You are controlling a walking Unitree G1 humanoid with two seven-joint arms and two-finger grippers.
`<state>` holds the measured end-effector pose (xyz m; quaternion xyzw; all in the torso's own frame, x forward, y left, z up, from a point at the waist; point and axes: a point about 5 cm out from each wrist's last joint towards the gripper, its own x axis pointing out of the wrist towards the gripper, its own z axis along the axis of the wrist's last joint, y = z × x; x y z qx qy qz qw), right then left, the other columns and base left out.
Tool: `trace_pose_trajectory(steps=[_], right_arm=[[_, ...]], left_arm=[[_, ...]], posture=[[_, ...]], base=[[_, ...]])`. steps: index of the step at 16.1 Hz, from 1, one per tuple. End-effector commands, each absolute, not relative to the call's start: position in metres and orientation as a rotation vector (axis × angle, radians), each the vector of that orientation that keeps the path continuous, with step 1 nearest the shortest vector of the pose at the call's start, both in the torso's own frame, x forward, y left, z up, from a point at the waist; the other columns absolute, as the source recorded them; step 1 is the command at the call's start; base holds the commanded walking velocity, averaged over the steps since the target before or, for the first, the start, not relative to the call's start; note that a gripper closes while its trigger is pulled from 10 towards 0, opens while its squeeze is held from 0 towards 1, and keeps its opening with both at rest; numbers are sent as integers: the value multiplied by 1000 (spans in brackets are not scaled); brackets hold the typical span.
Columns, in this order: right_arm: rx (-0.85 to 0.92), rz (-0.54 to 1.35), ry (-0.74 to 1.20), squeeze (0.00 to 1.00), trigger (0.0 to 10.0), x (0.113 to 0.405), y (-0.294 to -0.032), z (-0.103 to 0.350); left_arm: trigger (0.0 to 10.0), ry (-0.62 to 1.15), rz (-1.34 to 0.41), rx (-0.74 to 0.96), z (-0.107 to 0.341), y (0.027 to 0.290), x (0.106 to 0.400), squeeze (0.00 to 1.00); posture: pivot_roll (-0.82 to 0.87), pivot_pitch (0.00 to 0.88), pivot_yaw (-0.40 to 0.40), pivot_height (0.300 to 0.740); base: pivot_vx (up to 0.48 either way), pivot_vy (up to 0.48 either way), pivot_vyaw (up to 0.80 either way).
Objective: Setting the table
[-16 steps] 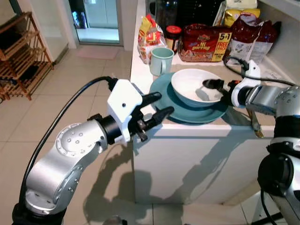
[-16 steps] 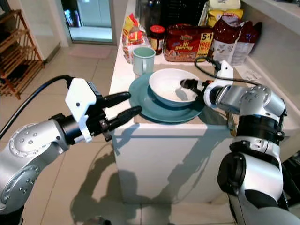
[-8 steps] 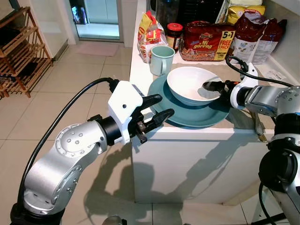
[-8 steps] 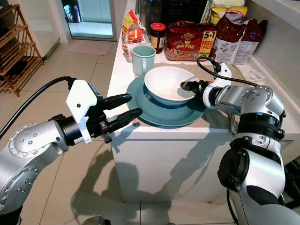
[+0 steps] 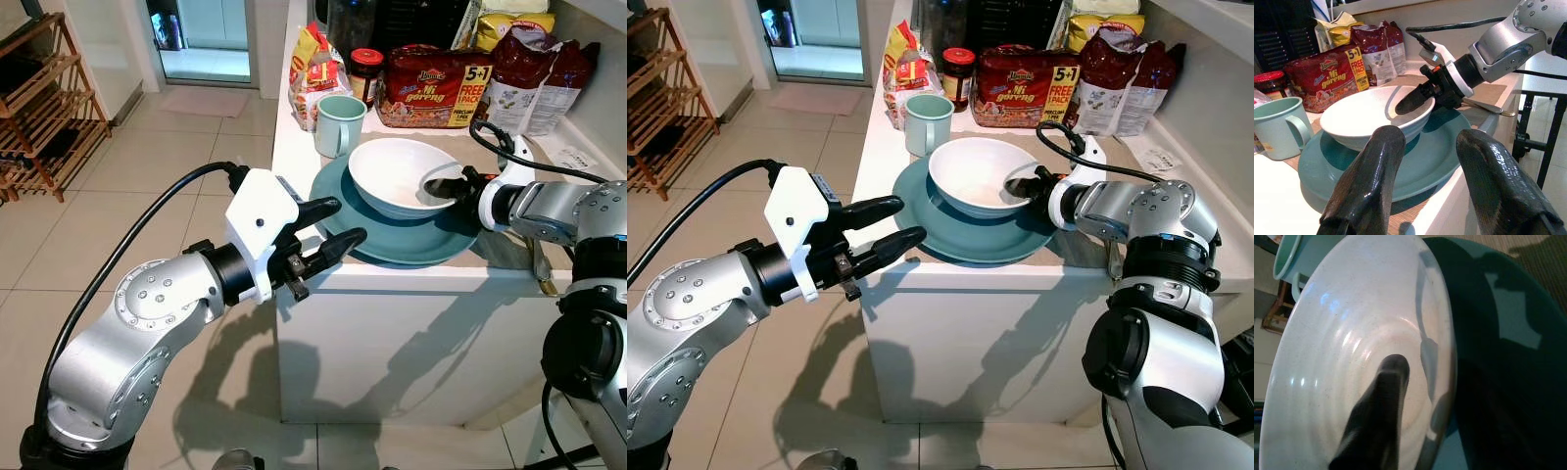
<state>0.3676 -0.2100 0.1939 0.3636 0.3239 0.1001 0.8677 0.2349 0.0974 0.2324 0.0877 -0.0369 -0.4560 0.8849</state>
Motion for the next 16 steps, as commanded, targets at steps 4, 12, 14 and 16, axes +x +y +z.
trace_pose_trajectory(steps=[4, 12, 14, 16], right_arm=[[770, 239, 646, 0, 0, 368, -210, 207], [810, 290, 390, 0, 0, 335, -219, 241], [678, 260, 44, 0, 0, 311, -218, 263], [440, 221, -138, 0, 10000, 289, -208, 271]], left_arm=[[10000, -84, -956, 200, 233, 95, 231, 0], [10000, -126, -603, 136, 233, 119, 257, 0], [10000, -150, -447, 107, 235, 129, 266, 0], [10000, -147, -400, 118, 231, 131, 268, 0]], posture=[[82, 0, -60, 740], [72, 0, -44, 740], [63, 11, -31, 740], [52, 19, -21, 740]], base=[[0, 0, 0], [0, 0, 0], [0, 0, 0], [0, 0, 0]])
